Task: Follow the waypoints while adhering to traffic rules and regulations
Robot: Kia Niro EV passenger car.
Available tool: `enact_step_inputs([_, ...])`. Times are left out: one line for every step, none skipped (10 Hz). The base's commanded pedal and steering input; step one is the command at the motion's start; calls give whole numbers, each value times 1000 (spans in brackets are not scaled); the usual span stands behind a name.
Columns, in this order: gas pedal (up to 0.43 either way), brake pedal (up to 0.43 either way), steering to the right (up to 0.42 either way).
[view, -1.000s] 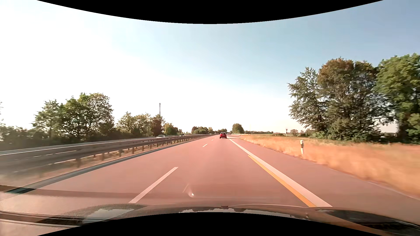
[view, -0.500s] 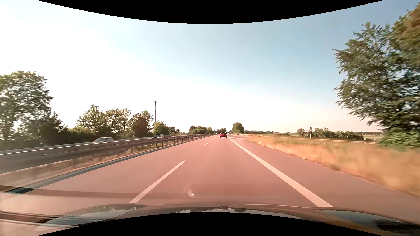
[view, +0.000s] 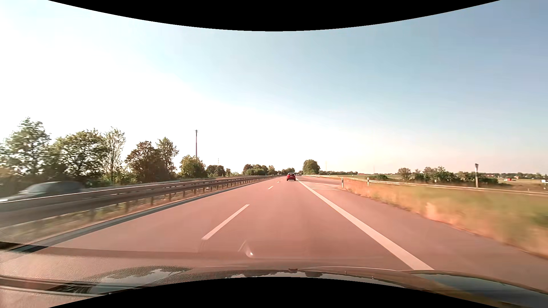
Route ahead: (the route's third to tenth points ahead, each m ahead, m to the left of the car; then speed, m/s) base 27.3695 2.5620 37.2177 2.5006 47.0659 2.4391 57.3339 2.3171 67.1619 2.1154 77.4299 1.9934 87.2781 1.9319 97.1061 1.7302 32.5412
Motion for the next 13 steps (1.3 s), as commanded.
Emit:
enact_step_inputs([339, 6, 0])
enact_step_inputs([339, 6, 0])
enact_step_inputs([339, 6, 0])
enact_step_inputs([339, 6, 0])
enact_step_inputs([339, 6, 0])
enact_step_inputs([339, 6, 0])
enact_step_inputs([339, 6, 0])
enact_step_inputs([339, 6, 0])
enact_step_inputs([339, 6, 0])
enact_step_inputs([339, 6, 0])
enact_step_inputs([339, 6, 0])
enact_step_inputs([339, 6, 0])
enact_step_inputs([339, 6, 0])
